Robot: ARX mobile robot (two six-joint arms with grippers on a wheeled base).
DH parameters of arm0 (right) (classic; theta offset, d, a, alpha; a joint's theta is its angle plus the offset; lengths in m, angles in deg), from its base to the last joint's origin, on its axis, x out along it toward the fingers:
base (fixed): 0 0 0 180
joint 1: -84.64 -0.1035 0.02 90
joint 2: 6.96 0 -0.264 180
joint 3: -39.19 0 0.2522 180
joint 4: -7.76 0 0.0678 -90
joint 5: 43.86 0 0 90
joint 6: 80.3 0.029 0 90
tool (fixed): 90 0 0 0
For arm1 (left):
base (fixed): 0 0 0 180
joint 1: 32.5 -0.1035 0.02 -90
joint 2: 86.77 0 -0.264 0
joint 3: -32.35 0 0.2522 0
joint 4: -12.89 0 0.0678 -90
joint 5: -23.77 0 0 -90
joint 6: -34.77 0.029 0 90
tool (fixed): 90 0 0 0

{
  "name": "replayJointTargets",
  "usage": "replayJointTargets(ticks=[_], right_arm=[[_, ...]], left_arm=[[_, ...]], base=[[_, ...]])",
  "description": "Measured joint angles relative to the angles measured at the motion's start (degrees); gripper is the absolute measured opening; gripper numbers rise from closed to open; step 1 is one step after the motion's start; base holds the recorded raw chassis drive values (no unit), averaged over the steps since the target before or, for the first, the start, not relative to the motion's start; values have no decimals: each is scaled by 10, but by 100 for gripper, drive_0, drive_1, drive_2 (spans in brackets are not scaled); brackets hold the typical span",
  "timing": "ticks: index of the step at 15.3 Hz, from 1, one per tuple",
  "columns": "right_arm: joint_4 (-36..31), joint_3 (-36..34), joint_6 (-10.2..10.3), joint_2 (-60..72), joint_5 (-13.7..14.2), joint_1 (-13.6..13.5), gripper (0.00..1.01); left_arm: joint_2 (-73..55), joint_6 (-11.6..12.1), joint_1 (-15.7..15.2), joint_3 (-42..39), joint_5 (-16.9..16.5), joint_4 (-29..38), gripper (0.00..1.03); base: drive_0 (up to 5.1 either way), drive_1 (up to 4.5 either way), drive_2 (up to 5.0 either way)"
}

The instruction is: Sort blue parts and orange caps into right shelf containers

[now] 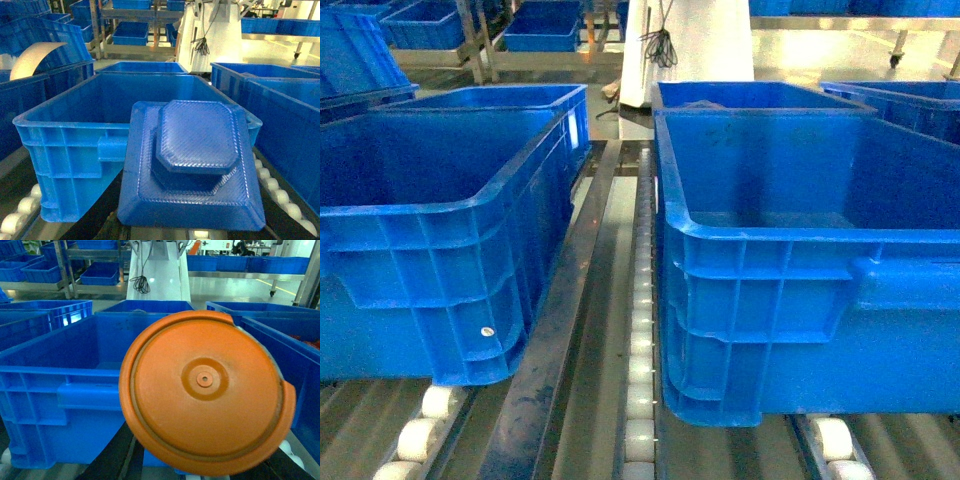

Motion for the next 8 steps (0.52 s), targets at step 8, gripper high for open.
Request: replayJointTargets(ticks=[8], right_arm=[[0, 0, 0, 0, 0, 0, 41]], left_arm=[[0, 0, 0, 0, 0, 0, 43]], base=[[0, 0, 0]])
